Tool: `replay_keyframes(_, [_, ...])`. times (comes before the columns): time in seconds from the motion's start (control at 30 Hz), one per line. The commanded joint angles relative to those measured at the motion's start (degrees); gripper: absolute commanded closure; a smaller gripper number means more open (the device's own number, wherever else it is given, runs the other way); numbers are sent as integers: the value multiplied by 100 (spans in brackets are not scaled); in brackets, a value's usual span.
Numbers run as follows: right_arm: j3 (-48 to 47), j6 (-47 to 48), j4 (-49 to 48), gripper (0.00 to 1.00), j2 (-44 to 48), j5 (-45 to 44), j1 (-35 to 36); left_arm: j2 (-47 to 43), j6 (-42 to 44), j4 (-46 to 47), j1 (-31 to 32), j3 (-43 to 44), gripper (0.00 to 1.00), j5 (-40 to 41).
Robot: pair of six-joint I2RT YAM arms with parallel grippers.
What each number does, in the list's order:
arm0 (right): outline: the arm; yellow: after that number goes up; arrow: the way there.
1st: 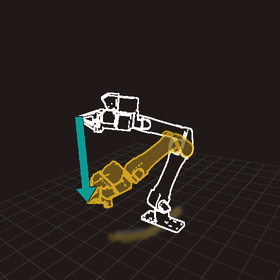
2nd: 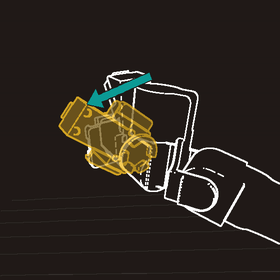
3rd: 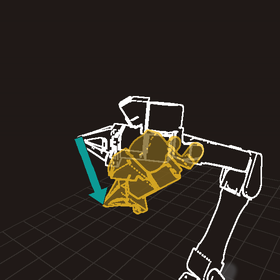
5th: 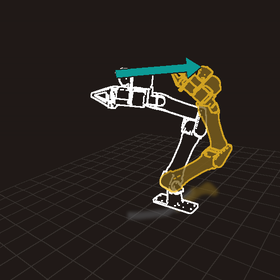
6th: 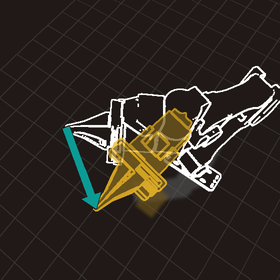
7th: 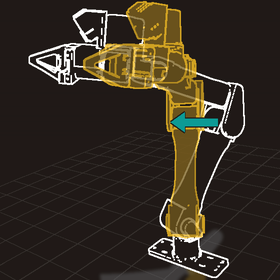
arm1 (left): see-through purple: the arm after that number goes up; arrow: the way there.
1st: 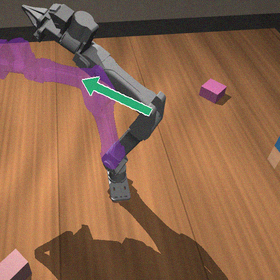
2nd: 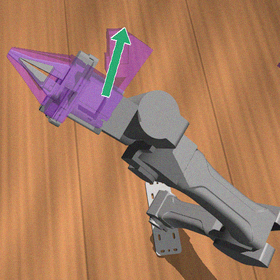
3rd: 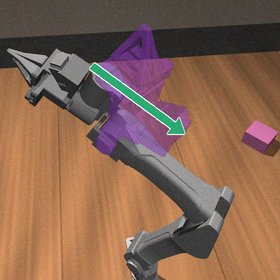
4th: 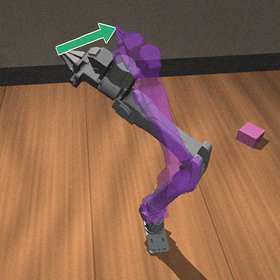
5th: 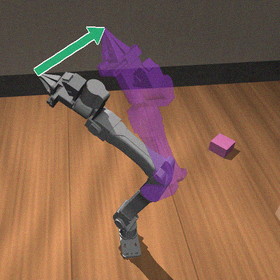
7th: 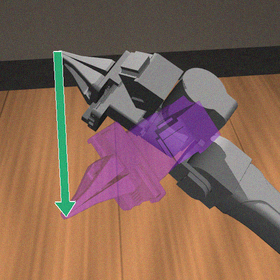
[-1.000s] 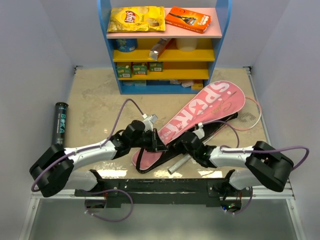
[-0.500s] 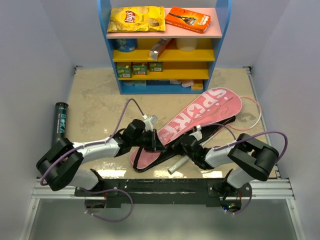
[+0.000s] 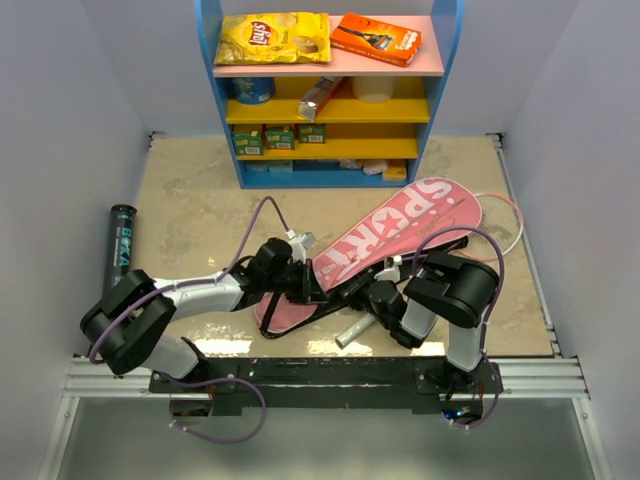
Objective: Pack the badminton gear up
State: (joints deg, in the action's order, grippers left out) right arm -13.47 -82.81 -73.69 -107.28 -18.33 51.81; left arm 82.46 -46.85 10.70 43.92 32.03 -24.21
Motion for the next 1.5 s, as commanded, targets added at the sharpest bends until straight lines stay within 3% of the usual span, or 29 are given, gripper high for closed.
replay_keyframes(0.0, [-278, 844, 39, 100, -284, -294, -136, -36, 88, -832, 117, -13, 100, -524])
replay_keyframes(0.37, [-1701, 1671, 1296, 100, -152, -470, -145, -529, -79, -771, 117, -92, 100, -963])
replay_keyframes(0.53, [-1580, 1741, 1462, 99, 189, -488, -145, -546, -35, -745, 117, -197, 100, -963])
replay_keyframes(0.6, [-1413, 1759, 1629, 93, 418, -462, -145, -485, -17, -727, 117, -206, 100, -893])
replay_keyframes(0.73, [-1193, 1838, 2321, 68, 1181, -172, -145, -266, 35, -727, 47, -110, 100, -823])
replay_keyframes(0.8, [-1114, 1943, 2700, 64, 1507, -32, -145, -169, 44, -736, 11, -57, 100, -709])
replay_keyframes(1.03, [-1438, 2514, 5939, 51, 3291, 206, -145, 25, 62, -683, -182, 110, 100, -594])
replay_keyframes(1.2, [-1869, 2726, 7919, 49, 4547, 67, -145, 235, 202, -745, -244, 268, 100, -497])
replay_keyframes(1.33, [-2377, 2524, 9956, 48, 4980, -495, -206, 376, 325, -727, -331, 286, 100, -401])
replay_keyframes(1.47, [-2642, 2287, 11050, 48, 5033, -1005, -373, 613, 343, -404, -489, 111, 100, -409])
